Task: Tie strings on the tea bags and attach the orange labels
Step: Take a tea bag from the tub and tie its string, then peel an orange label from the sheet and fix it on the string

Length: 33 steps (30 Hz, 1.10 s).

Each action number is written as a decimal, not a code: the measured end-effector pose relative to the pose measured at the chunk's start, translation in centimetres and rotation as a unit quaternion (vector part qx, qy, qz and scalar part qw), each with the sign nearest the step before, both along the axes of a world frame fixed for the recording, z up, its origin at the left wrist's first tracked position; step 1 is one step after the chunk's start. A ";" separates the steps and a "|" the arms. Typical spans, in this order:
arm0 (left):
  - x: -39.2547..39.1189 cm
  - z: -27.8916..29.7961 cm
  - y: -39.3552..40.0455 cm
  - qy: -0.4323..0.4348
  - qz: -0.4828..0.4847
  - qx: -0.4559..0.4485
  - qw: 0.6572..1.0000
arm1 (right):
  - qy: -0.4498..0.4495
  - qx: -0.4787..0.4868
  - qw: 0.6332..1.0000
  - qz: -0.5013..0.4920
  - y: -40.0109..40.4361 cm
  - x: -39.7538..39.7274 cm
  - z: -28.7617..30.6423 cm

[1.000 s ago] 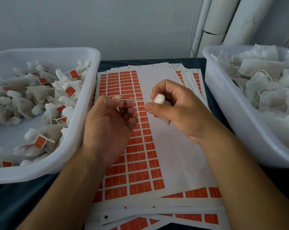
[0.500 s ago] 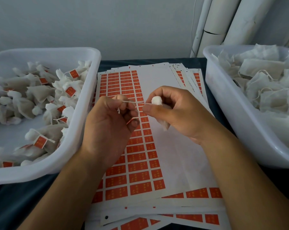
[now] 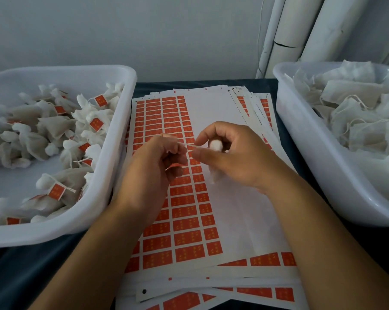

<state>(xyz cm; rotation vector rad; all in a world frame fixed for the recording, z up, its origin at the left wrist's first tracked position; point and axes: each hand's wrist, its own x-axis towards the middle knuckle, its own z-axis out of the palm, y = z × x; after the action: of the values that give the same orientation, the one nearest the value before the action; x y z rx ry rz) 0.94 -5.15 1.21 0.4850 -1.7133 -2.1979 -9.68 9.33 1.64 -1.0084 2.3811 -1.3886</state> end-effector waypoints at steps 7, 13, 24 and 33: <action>0.3 -0.6 0.6 -0.022 0.049 -0.219 0.974 | 0.033 0.068 0.997 -0.018 -0.6 -0.3 -1.3; 2.0 -0.3 0.9 -0.006 0.054 -0.295 0.954 | 0.054 0.065 0.996 -0.026 -0.9 -0.3 -1.7; 9.9 -1.0 -0.2 -0.090 -0.176 -0.586 0.786 | 0.065 0.053 0.993 -0.083 -0.6 -0.6 -1.6; 11.0 -1.0 1.1 -0.035 -0.210 -0.646 0.733 | 0.096 0.001 0.982 -0.160 -0.2 0.2 -1.0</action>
<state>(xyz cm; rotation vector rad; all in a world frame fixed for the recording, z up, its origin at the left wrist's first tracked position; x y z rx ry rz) 11.93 -4.04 0.16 -0.2300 -2.9867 -0.6209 -9.44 9.16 0.62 -0.8169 2.7863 -1.4457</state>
